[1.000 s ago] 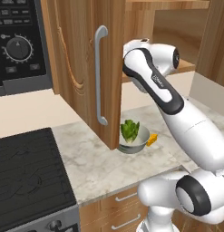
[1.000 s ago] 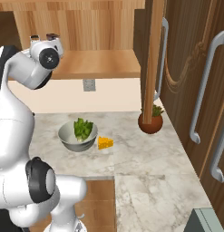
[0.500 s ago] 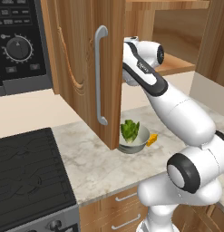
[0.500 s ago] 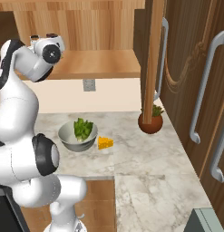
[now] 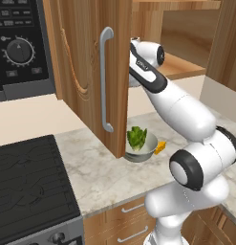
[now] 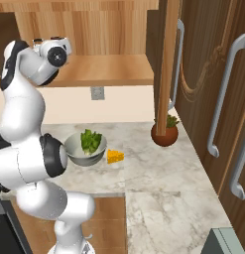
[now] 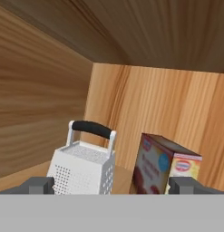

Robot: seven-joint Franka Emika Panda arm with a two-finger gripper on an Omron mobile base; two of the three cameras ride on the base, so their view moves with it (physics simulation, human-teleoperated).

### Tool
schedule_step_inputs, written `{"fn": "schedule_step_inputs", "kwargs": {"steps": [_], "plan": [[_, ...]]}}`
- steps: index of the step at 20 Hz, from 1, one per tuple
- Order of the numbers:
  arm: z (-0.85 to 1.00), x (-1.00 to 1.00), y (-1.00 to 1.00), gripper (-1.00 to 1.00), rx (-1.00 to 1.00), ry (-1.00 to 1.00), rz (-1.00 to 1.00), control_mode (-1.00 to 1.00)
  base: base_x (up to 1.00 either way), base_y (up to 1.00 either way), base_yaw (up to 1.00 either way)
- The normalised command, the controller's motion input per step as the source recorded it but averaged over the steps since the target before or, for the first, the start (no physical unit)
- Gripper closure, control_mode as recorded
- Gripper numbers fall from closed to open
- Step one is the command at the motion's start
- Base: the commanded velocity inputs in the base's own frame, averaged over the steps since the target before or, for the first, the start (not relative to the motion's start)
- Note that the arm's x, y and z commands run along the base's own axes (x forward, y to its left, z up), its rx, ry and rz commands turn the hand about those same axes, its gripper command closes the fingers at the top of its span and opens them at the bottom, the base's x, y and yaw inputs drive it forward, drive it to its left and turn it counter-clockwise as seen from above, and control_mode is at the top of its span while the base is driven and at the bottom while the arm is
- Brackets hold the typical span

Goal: Pick the cheese from the fridge and the cheese grater from the cabinet and place them next to the salad bowl.

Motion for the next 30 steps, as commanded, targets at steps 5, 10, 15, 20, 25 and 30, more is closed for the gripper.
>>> {"fn": "schedule_step_inputs", "kwargs": {"steps": [5, 10, 15, 20, 25, 30], "plan": [[0.0, 0.23, 0.04, -1.0, 0.0, 0.0, 0.0, -1.0, 0.0, 0.0, 0.0], [-0.02, 0.0, 0.23, -1.0, 0.0, 0.0, 0.0, -1.0, 0.0, 0.0, 0.0], [-0.06, 0.0, 0.22, -1.0, 0.0, 0.0, 0.0, -1.0, 0.0, 0.0, 0.0], [-0.01, -0.04, 0.11, -1.0, 0.0, 0.0, 0.0, -1.0, 0.0, 0.0, 0.0], [0.0, -0.27, 0.0, -1.0, 0.0, 0.0, 0.0, -1.0, 0.0, 0.0, 0.0], [0.0, -0.06, 0.0, -1.0, 0.02, 0.02, 0.0, -1.0, 0.0, 0.0, 0.0]]}}
